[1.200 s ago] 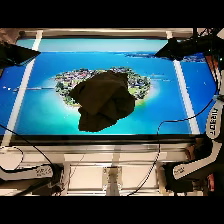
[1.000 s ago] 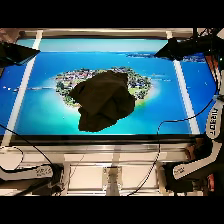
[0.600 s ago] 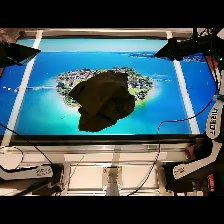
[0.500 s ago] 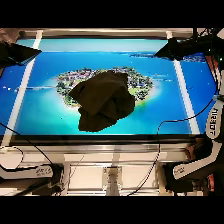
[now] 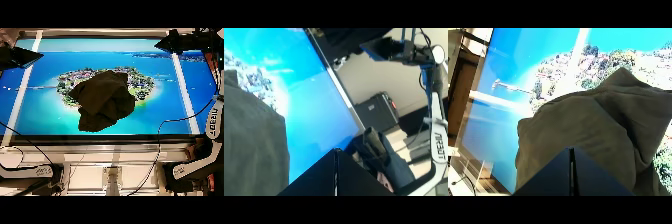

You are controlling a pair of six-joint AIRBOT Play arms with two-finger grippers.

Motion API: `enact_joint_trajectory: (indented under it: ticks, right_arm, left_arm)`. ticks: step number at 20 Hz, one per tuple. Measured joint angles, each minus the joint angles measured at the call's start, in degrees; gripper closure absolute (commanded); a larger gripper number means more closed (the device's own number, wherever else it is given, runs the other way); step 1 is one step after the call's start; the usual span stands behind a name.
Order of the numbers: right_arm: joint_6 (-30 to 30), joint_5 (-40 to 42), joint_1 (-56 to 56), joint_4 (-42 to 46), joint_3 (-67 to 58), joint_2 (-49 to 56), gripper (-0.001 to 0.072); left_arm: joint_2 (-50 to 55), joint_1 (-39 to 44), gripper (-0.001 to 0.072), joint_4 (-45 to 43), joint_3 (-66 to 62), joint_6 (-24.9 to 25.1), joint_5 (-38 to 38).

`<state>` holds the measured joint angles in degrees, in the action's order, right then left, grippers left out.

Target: Fold the clothes and pants, and hang the long-sleeved shirts on hangers.

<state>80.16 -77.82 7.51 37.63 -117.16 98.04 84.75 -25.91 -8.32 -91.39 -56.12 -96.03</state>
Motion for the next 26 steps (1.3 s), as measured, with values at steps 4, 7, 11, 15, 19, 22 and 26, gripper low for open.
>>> enact_joint_trajectory:
  ticks: [4, 7, 11, 15, 19, 22, 26]
  right_arm:
    - [0.7, 0.6, -0.2, -1.2, 0.0, 0.0, 0.0691]
    - [2.7, -0.7, -1.7, -1.6, 0.0, 0.0, 0.0692]
    - [3.0, -4.7, -7.0, -2.0, 2.0, 0.6, 0.0695]
    - [2.6, -9.9, -13.7, -4.2, 3.5, 3.3, 0.0691]
    - [2.7, -11.3, -18.6, -4.0, 3.9, 5.7, 0.0545]
    - [2.8, -10.9, -20.2, -1.8, 3.2, 6.3, 0.0369]
    - [2.8, -9.4, -20.8, -0.4, 2.2, 6.5, 0.0369]
  left_arm:
    - [0.0, -3.0, 0.0655, -0.2, 0.0, 0.0, 0.1]
    - [0.0, -6.8, 0.0655, -0.7, 0.0, 0.0, 2.6]
    - [0.2, -8.1, 0.0654, -11.9, 0.0, -1.0, 6.9]
    - [2.3, -5.1, 0.0329, -23.9, 0.0, -3.8, 9.5]
    - [7.4, -0.5, 0.0329, -28.1, 0.0, -6.6, 10.8]
    - [12.8, 2.7, 0.0329, -29.3, 0.0, -8.2, 11.8]
    - [20.3, 5.7, 0.0329, -30.1, 0.0, -10.2, 11.9]
